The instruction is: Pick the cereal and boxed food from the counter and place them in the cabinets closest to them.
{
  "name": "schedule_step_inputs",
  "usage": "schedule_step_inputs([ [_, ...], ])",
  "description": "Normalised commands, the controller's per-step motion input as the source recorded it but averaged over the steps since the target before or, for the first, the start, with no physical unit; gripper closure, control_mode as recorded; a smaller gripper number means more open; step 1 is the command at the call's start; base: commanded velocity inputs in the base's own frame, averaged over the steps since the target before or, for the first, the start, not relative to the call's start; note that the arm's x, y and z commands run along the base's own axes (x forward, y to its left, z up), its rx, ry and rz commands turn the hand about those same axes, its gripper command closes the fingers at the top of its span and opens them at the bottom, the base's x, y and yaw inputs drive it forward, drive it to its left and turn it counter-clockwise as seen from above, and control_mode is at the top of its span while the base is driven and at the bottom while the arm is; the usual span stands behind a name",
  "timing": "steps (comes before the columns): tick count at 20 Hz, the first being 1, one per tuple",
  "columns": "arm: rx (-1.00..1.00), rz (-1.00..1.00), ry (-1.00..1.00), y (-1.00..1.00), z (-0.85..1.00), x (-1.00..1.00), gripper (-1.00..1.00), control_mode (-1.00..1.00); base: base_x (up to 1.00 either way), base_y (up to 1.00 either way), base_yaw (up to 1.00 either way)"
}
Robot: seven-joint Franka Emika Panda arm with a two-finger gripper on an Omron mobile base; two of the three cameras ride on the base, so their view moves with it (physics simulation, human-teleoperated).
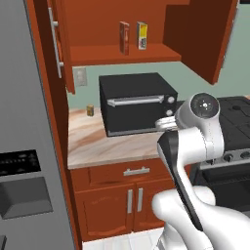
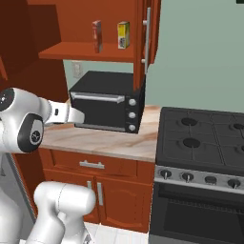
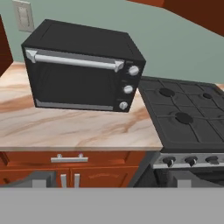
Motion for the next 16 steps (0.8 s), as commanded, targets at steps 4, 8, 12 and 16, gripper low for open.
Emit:
schedule_step_inputs([
  [4, 0.0, 0.0, 0.0, 0.0, 0.0, 0.0, -1.0, 1.0, 0.0, -0.04, 0.0],
  [8, 0.0, 0.0, 0.0, 0.0, 0.0, 0.0, -1.0, 1.0, -0.1, -0.43, 0.0],
  [12, 0.0, 0.0, 0.0, 0.0, 0.0, 0.0, -1.0, 1.0, -0.15, -0.56, 0.0],
  [16, 0.0, 0.0, 0.0, 0.0, 0.0, 0.0, -1.0, 1.0, -0.18, -0.62, -0.01],
])
